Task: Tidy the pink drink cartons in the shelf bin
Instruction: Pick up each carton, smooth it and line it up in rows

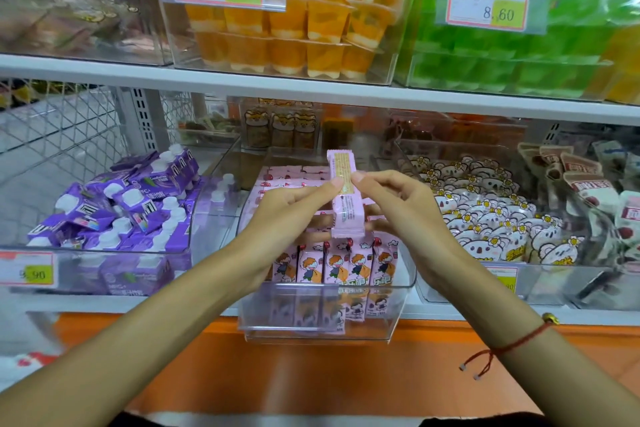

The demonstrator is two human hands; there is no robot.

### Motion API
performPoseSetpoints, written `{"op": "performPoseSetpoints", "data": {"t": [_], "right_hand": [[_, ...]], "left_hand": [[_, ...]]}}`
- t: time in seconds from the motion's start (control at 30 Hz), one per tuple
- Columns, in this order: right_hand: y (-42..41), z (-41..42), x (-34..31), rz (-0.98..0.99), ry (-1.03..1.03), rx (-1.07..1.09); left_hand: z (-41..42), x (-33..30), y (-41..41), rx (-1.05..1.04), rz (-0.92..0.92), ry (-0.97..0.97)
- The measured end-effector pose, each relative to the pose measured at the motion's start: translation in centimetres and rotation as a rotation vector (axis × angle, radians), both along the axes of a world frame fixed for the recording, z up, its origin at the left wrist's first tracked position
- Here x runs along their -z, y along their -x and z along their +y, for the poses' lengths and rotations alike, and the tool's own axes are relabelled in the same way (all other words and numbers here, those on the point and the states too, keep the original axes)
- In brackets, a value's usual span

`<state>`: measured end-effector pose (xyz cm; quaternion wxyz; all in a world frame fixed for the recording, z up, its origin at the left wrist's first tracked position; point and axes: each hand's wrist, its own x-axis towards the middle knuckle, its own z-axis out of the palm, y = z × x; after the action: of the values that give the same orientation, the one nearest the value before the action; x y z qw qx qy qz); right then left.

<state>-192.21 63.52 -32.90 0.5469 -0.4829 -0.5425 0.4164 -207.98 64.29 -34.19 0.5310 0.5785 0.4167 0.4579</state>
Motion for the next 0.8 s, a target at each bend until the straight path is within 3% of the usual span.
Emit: {"op": "performPoseSetpoints", "data": {"t": [0.17, 0.47, 0.67, 0.8], "right_hand": [[-0.11, 0.09, -0.03, -0.03, -0.022, -0.029], [-0.53, -0.47, -0.06, -0.222, -0.412, -0.15], [-0.63, -0.57, -0.12, -0.261, -0.414, -0.139], [-0.9, -0.53, -0.11, -0.272, -0.351, -0.139]], "left_hand": [[0.38, 0.15, 0.37, 0.04, 0.024, -0.051], [0.67, 0.58, 0.71, 0.041, 0.12, -0.515], [0.63, 0.59, 0.72, 0.05, 0.125, -0.48], [0.43, 0.29, 0.22, -0.063, -0.054, -0.297]]}}
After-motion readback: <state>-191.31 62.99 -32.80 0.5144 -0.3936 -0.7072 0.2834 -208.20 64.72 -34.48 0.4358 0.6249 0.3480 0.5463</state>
